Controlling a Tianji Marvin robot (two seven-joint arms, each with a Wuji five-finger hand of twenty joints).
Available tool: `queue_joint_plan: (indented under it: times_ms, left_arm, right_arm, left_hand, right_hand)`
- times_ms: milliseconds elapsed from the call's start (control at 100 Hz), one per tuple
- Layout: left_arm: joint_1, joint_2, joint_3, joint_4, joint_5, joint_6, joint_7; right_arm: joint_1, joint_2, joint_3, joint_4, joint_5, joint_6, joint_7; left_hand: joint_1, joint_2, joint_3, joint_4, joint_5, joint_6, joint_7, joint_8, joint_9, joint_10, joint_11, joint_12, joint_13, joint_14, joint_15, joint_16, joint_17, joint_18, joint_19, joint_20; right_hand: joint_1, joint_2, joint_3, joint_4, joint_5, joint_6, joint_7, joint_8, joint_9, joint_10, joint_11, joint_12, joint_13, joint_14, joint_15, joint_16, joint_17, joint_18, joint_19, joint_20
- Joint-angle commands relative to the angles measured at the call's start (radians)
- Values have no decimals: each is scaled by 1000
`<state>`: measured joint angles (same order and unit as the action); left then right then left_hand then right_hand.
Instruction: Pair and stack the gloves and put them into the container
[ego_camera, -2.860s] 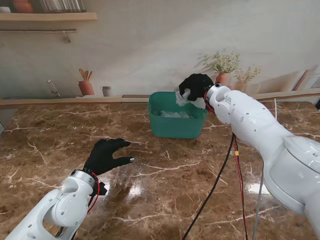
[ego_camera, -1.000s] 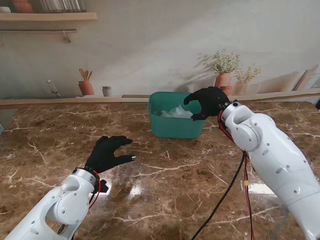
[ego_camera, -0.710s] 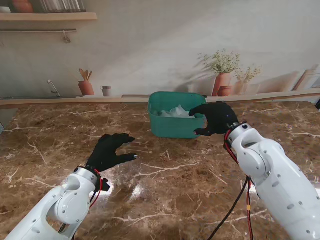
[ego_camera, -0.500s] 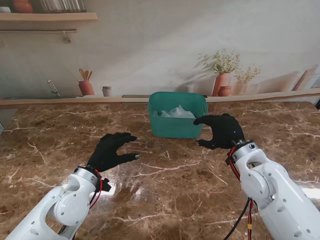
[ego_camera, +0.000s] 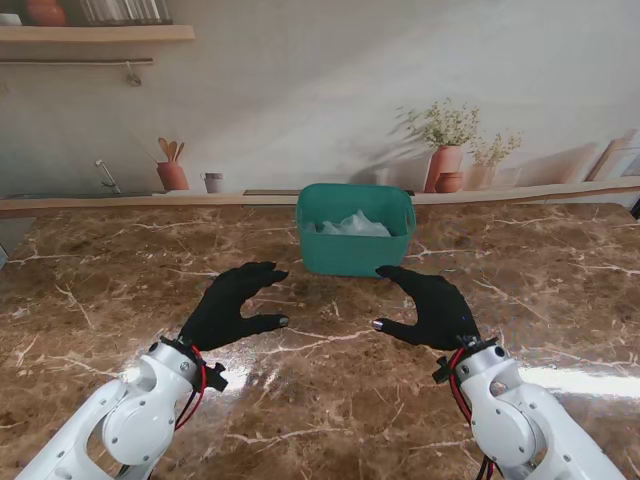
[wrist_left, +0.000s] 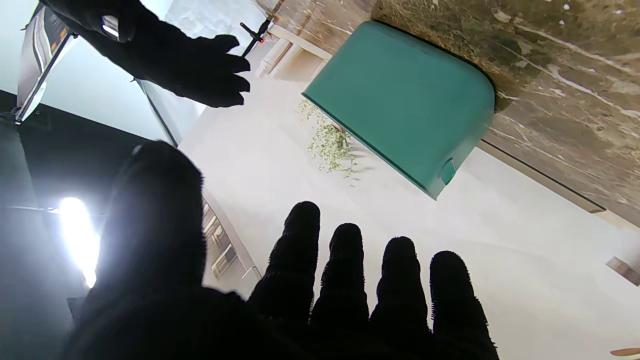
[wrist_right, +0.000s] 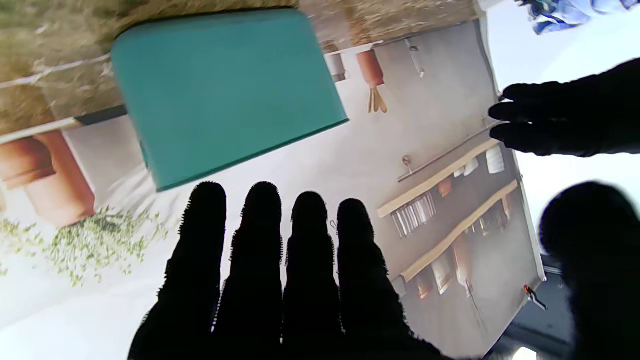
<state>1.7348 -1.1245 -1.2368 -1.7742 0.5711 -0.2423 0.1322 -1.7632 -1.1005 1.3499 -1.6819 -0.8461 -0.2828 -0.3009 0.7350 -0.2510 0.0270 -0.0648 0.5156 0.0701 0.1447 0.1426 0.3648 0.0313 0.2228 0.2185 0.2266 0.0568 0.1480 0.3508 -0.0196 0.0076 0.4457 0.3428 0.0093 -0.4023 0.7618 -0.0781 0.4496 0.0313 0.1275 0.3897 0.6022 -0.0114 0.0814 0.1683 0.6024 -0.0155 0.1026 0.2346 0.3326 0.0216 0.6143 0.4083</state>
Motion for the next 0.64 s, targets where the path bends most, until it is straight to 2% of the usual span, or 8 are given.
queue_joint_plan:
  times_ms: [0, 50, 140, 630]
  left_arm:
    - [20, 4, -3, -6, -6, -4, -16]
    - [25, 4, -6, -5, -11, -14, -20]
    - [37, 6, -13, -14, -22, -20, -34]
    - [68, 4, -33, -56, -14, -21, -16]
  right_arm:
    - [-21, -14, -9, 22, 14, -2, 1]
    - [-22, -18, -12, 27, 27, -12, -13]
    - [-28, -22, -10, 21, 55, -21, -7]
    - [-71, -24, 22, -41, 51, -73, -18]
  left_hand:
    - [-51, 40, -39, 31, -35, 10, -27, -19, -47, -28, -19, -19, -50, -53, -27, -15, 6, -59, 21, -41]
    - [-61, 44, -42, 30, -35, 10, -27, -20, -48, -29, -20, -19, -53, -54, -27, -17, 5, -59, 23, -44]
    - [-71, 50, -42, 32, -37, 11, -29, -21, -51, -30, -23, -21, -58, -60, -26, -20, 2, -65, 20, -53]
    - [-84, 64, -40, 33, -36, 10, -26, -20, -44, -33, -28, -25, -57, -69, -25, -30, 2, -64, -9, -89]
  right_hand:
    - [-81, 94, -32, 34, -47, 29, -33, -20, -42, 23, -25, -34, -41, -5, -16, -37, -22, -43, -32, -37]
    - [-100, 143, -63, 49, -42, 34, -47, -36, -50, 30, -15, -56, -51, -4, -13, -50, -28, -45, -29, -61]
    - [-116, 178, -76, 48, -36, 29, -46, -40, -55, 34, -11, -61, -59, -2, -13, -53, -38, -44, -27, -69]
    - [-93, 170, -79, 53, -14, 2, -21, -42, -45, 29, 9, -60, -55, 3, -2, -53, -39, -36, -4, -81]
